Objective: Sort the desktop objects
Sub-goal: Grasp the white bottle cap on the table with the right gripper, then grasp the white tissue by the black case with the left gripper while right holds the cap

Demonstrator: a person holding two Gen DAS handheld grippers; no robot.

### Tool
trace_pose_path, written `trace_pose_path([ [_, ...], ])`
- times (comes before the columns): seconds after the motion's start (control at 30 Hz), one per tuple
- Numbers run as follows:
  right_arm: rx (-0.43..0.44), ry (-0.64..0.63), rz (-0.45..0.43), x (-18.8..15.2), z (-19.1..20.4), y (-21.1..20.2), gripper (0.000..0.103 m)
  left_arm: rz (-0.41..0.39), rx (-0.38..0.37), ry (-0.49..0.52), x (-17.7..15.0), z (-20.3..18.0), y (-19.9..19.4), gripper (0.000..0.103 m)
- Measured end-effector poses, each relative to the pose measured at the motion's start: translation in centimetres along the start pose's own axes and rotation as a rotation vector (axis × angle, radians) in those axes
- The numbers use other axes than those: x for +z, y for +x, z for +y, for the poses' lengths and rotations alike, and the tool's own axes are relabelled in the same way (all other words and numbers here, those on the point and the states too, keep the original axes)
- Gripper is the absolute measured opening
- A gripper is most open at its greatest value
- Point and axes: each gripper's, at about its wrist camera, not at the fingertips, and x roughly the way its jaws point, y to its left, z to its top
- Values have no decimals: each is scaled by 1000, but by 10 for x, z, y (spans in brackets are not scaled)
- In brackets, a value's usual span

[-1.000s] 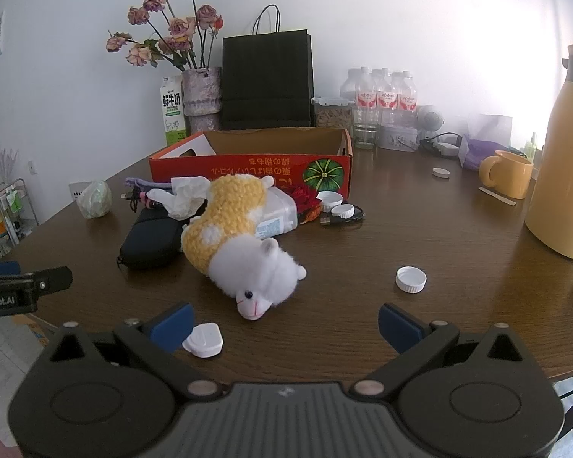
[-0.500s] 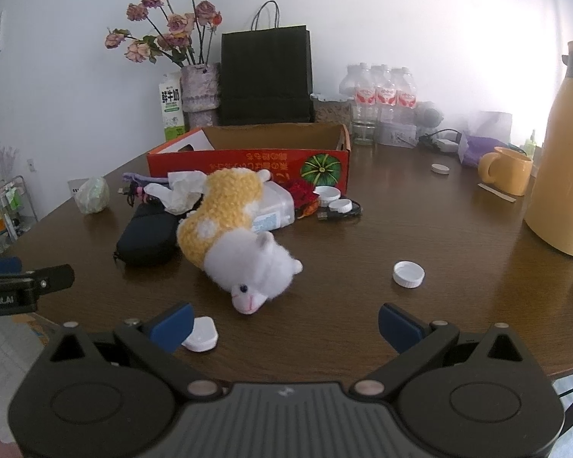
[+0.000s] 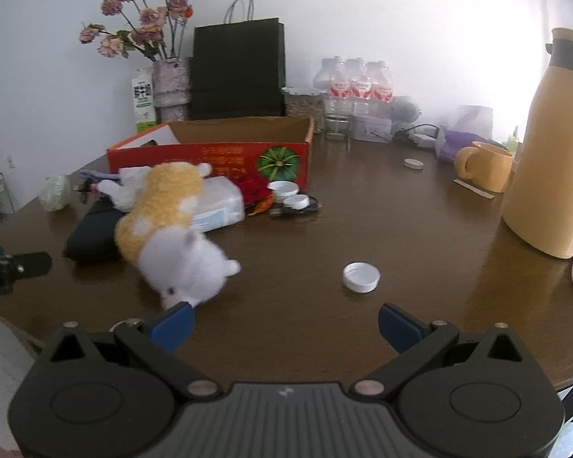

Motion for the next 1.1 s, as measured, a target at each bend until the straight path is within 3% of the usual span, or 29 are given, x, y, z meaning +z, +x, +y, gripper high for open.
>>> trace_pose_path([
  [0.23, -26, -6, 27, 7, -27, 33, 95, 33, 40, -11, 8, -4, 24, 103],
  [0.3, -26, -15, 36, 10, -32, 42, 86, 40, 52, -15, 10, -5, 30, 103],
  [0.47, -14, -26, 53, 18, -44, 60, 77, 48, 80, -32, 18, -7, 43, 103],
  [0.63, 16, -18, 72, 23, -53, 74, 62, 69, 99, -41, 25, -9, 58, 103],
  [0.67, 23, -12, 71, 24, -54, 76, 59, 74, 103, -42, 26, -9, 61, 103],
  [0.8, 42, -12, 62, 27, -55, 78, 28, 80, 111, -45, 31, -10, 68, 103],
  [1.1, 105, -11, 55, 32, -54, 82, 27, 77, 122, -42, 39, -11, 76, 103],
])
